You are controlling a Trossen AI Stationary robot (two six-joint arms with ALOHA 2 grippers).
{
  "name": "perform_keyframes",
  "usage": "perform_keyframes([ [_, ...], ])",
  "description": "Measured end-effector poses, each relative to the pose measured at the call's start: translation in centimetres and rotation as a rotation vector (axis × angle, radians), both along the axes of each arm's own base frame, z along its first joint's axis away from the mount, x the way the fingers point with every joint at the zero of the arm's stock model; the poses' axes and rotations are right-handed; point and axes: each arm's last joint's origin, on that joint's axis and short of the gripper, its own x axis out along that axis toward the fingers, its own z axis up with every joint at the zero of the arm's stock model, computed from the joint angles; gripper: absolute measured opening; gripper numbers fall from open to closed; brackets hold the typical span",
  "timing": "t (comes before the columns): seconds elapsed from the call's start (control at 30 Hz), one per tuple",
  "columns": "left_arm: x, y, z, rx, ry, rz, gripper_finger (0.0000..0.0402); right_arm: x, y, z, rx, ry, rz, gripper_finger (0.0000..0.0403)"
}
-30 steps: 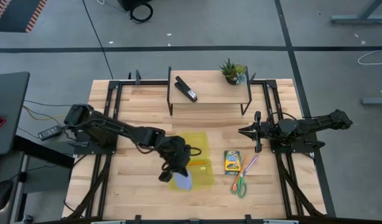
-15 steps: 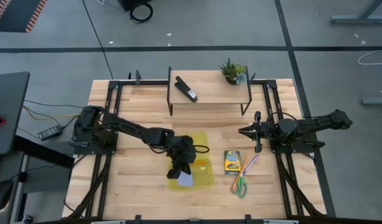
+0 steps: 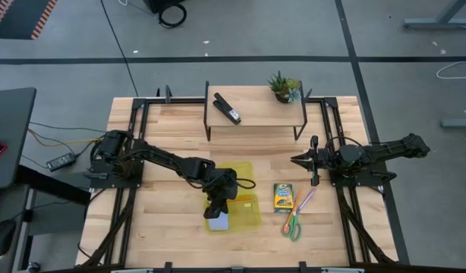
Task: Pack school essentials
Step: Put the blue sticky note into the yellow supply box, then put the yellow crayon box into the yellow supply box
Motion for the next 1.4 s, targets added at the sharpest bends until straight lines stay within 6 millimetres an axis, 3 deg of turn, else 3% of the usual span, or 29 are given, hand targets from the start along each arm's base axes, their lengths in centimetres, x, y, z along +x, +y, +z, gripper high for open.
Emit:
perform_keyframes([
  [0.43, -0.3, -0.5, -0.2, 0.014, 0.026, -0.009, 0.0006, 0.0, 0.0, 0.0, 0.000, 0.000, 0.000, 0.0042],
  [1.0, -0.8, -0.6, 0.5, -0.022, 0.097, 0.069, 0.0157, 0.0, 0.0, 0.0, 0.000, 0.000, 0.000, 0.0042],
  [1.4, -2.3, -2.1, 3.6, 0.023, 0.046, 0.188, 0.0177, 0.0, 0.0, -0.1, -0.002, 0.008, -0.001, 0.0042],
])
